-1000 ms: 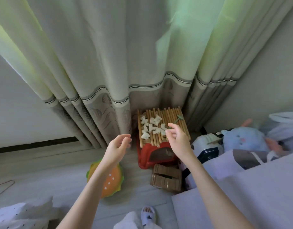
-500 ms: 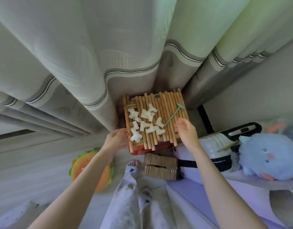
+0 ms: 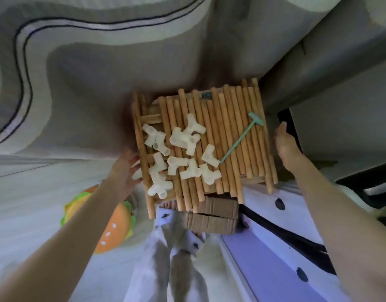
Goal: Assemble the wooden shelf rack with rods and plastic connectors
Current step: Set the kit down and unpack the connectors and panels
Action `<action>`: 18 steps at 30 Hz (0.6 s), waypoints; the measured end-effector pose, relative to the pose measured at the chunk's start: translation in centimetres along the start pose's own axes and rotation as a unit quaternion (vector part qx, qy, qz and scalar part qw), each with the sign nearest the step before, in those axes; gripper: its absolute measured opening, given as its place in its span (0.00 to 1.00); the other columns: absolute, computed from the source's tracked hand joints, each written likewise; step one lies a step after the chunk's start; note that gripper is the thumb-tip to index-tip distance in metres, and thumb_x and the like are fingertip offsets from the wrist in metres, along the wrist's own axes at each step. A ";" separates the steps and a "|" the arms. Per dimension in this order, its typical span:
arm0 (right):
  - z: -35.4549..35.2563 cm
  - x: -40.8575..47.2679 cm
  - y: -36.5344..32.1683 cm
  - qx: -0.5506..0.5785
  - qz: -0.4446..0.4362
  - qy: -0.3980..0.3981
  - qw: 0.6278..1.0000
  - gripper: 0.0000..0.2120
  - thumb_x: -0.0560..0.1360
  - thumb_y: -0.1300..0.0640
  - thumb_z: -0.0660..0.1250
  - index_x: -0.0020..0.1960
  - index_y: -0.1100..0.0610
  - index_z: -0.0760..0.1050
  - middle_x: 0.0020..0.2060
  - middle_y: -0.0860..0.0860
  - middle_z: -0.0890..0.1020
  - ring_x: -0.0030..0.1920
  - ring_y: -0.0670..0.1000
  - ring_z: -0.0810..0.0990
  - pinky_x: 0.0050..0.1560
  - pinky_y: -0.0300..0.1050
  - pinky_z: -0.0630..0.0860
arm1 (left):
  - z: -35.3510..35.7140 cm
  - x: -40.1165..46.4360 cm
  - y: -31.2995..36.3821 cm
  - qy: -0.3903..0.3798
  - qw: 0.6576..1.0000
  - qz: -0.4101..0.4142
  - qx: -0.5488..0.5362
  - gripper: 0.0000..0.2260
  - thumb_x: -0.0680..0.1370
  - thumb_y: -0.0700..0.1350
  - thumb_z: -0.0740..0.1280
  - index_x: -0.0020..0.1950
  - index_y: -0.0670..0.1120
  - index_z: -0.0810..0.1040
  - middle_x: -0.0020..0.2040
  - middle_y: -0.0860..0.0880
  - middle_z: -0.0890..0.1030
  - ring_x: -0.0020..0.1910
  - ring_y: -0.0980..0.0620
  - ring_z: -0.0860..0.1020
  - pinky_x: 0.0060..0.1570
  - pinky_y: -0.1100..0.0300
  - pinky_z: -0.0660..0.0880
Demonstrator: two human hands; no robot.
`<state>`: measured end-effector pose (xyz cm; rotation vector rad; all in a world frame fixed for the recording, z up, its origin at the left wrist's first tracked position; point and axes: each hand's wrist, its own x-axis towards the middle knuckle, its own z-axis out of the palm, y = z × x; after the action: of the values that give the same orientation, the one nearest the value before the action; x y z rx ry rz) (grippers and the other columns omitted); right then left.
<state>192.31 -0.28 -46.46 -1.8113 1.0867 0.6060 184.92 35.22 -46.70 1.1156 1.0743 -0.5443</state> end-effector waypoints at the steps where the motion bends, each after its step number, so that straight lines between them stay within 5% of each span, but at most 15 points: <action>1: 0.2 0.9 0.2 -0.013 0.006 -0.015 1.000 0.32 0.79 0.37 0.42 0.66 0.58 0.69 0.63 0.58 0.74 0.62 0.56 0.73 0.62 0.49 0.66 | 0.2 0.5 -0.1 -0.007 1.000 0.002 -0.005 0.16 0.82 0.51 0.53 0.65 0.47 0.71 0.57 0.49 0.76 0.52 0.51 0.75 0.59 0.47 0.68; 5: 1.2 3.0 0.4 -0.015 0.021 -0.041 0.999 0.33 0.78 0.34 0.43 0.66 0.57 0.69 0.54 0.53 0.77 0.58 0.55 0.75 0.64 0.52 0.68 | 0.6 2.0 -0.1 -0.003 1.000 0.008 -0.013 0.18 0.82 0.56 0.52 0.64 0.49 0.73 0.52 0.51 0.78 0.51 0.51 0.76 0.54 0.47 0.72; 10: 0.8 3.3 0.7 0.089 0.024 -0.063 0.994 0.25 0.78 0.35 0.47 0.43 0.51 0.74 0.38 0.49 0.80 0.41 0.48 0.79 0.46 0.46 0.74 | -0.5 2.4 0.4 -0.054 0.998 -0.008 -0.031 0.19 0.81 0.57 0.50 0.58 0.51 0.76 0.46 0.51 0.80 0.47 0.50 0.77 0.46 0.48 0.74; 18: 1.1 1.9 2.7 0.131 0.050 -0.097 0.985 0.30 0.77 0.33 0.45 0.46 0.53 0.77 0.45 0.53 0.82 0.48 0.52 0.80 0.52 0.50 0.73 | 0.1 2.0 1.6 -0.025 0.999 -0.022 0.021 0.23 0.81 0.60 0.48 0.63 0.49 0.75 0.53 0.48 0.78 0.51 0.49 0.77 0.41 0.49 0.73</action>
<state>190.96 -0.65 -49.59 -1.4481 1.0738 0.6523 187.04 36.04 -47.75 1.1114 1.0501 -0.6295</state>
